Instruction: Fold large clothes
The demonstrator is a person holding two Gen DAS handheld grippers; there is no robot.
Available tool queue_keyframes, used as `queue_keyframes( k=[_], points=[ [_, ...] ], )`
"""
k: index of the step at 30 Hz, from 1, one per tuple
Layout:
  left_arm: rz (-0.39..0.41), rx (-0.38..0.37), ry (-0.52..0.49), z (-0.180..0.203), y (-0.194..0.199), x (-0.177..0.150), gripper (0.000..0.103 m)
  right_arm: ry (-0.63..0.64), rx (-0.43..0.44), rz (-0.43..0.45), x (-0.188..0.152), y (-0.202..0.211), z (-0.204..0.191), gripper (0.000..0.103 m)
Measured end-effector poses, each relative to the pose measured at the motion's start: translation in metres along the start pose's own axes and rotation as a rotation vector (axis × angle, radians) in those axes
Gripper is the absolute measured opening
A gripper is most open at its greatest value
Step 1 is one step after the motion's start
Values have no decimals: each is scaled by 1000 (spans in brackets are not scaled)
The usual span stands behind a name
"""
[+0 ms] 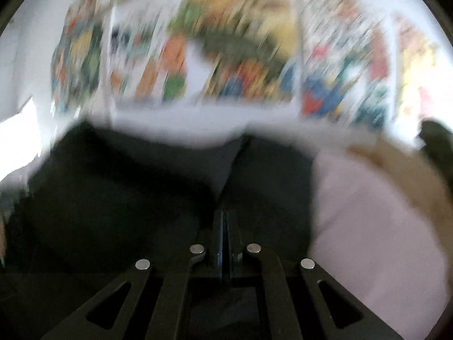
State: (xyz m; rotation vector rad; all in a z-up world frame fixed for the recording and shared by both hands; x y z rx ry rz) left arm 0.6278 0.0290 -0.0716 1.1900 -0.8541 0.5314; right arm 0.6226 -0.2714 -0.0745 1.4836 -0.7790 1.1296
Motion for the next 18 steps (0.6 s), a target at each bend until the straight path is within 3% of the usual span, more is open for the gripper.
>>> queue_keyframes(
  k=[2,4,6,8,12,13,16,18],
  points=[
    [3,-10,16,-3,-1,1,4,0,2,34,29,2,3,3],
    [25,-7,45,-8,6,6,5,-20,43,2,56,-11,2,3],
    [58,-8,79,-13,17,12,12,-47,107,-26,76,-30,-4,4],
    [127,-23,140,-22,34,25,39,-67,130,-51,85,-49,-10,9],
    [245,-67,231,-24,51,62,64,-109,215,-127,85,-88,-25,11],
    [247,-77,234,-19,46,74,70,-107,240,-136,82,-94,-32,11],
    [193,-116,207,7,16,96,71,-81,294,-134,72,-98,-50,18],
    [123,-86,166,21,-15,97,71,-42,309,-136,60,-99,-63,19]
  ],
)
Point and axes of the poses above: each gripper's, at about its wrist camera, not at the fingertips, and y roughly against the way its jaws point, z to its right, x to its top, the point moved 5 cm from there along -y, roughly the way its jaws point, and after that the axes turned 4 degrees about y, right-handed, at the moved point
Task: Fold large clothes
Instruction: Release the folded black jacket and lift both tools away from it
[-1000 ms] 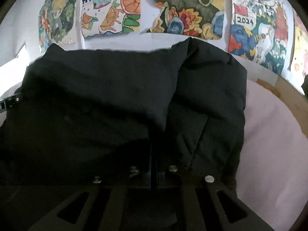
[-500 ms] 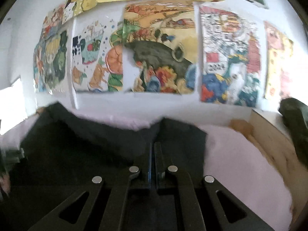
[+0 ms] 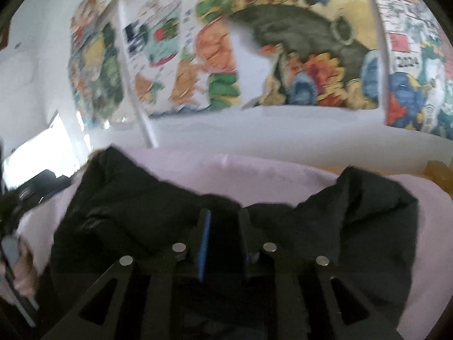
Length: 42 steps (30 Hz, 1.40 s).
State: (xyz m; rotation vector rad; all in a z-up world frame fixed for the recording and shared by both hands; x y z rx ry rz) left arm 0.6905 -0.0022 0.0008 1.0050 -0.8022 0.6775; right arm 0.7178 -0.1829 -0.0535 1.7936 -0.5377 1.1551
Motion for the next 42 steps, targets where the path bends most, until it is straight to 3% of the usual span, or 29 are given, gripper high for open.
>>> queue_keyframes(
  k=[4,10,15,19,31,39,42],
  points=[
    [-138,115,-54,-8,-49,-33,71,75,-16,-19,-22,-4,-1,19],
    [-152,124,-150,-24,-63,-48,73,238,-119,-58,-44,-12,19,17],
    [-132,127,-197,-34,-74,-65,74,177,-93,-70,-64,-27,44,16],
    [-124,168,-220,-39,-87,-76,76,225,-149,-80,-75,-42,37,16],
    [-75,123,-205,-35,-70,-77,82,216,-142,-7,-81,-26,34,18],
    [-118,115,-171,-34,-51,-75,88,207,-174,12,-83,-4,31,22],
    [-139,134,-164,-36,-43,-77,90,191,-190,8,-84,4,32,30]
  ],
)
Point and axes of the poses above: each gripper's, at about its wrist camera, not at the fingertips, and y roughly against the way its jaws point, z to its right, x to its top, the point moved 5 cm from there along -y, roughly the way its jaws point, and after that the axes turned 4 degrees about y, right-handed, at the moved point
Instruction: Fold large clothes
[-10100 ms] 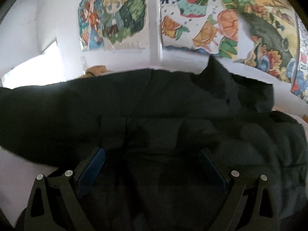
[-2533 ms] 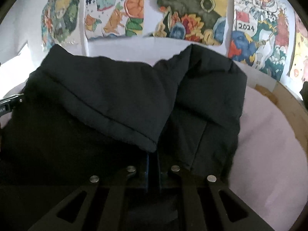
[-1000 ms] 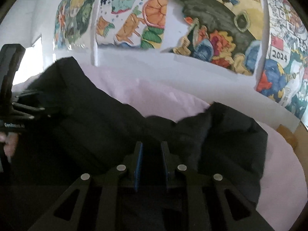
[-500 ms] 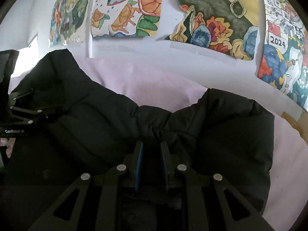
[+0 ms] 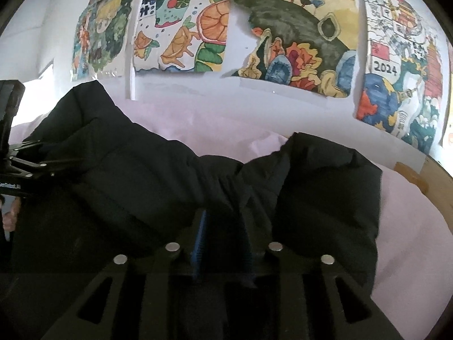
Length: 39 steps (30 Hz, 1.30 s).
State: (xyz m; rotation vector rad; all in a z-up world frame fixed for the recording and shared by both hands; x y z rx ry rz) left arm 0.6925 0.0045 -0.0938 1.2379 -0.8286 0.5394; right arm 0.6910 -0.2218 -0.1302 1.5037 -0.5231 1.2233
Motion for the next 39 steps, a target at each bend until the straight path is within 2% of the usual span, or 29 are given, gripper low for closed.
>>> queue_keyframes(
  k=[1,2,3,4,6,10,13,17,20,23,27,29,31,35,39],
  points=[
    [-14,12,-6,0,4,-3,91,-3,-12,-1,0,2,1,43],
    [-22,28,-15,0,8,-5,91,-13,-64,-15,-2,5,5,75],
    [-27,39,-19,0,10,-7,92,-31,-111,-29,-4,8,9,88],
    [-25,47,-19,-1,13,-8,92,-59,-124,-34,-6,11,14,95],
    [-51,84,-25,1,18,-12,92,-96,-107,-56,-7,17,21,95],
    [-85,192,-71,5,36,-24,92,-53,-147,-129,-11,27,12,95],
    [-82,211,-44,3,62,-32,92,-47,-148,-172,-19,45,5,95],
    [9,145,-8,12,123,-33,92,-47,-135,-199,-19,88,-1,95],
    [4,136,-43,29,164,-29,92,-27,-120,-208,-9,136,-11,95],
    [-1,131,-94,55,214,-25,92,-117,-82,-244,-4,183,-17,100],
    [-33,115,-126,85,267,-25,95,-237,-60,-281,-1,247,-21,102],
    [-34,113,-139,101,295,-28,101,-270,-42,-268,3,280,-25,103],
    [-34,102,-153,117,322,-33,101,-288,-14,-247,5,311,-32,103],
    [-39,101,-207,140,367,-49,101,-248,27,-230,7,361,-54,103],
    [-51,95,-247,153,401,-66,101,-130,35,-222,1,395,-82,103]
  ],
)
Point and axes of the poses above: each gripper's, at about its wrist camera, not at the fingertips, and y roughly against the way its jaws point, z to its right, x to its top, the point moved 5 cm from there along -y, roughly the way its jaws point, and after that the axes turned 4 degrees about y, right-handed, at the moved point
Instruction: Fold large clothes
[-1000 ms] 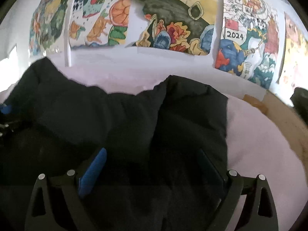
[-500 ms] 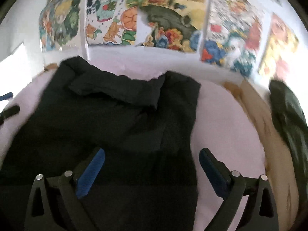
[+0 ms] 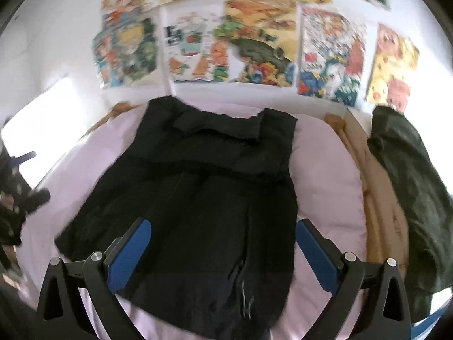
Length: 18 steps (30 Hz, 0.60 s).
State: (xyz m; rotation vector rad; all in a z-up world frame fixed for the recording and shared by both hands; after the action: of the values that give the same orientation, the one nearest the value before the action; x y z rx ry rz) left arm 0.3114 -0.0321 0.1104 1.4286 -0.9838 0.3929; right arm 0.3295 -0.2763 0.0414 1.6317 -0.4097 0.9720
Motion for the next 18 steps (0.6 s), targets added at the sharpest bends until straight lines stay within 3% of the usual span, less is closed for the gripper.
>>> queue_keyframes(
  k=[7,15,18],
  points=[
    [-70,34,-27,7,24,-45,101,188,-9,-1,-41,17,-49,103],
    [-114,2,-8,-16,13,-91,101,387,-17,-44,-75,7,-73,103],
    [-133,27,-62,-25,3,-110,101,456,-7,-83,-91,-5,-78,103]
  ],
)
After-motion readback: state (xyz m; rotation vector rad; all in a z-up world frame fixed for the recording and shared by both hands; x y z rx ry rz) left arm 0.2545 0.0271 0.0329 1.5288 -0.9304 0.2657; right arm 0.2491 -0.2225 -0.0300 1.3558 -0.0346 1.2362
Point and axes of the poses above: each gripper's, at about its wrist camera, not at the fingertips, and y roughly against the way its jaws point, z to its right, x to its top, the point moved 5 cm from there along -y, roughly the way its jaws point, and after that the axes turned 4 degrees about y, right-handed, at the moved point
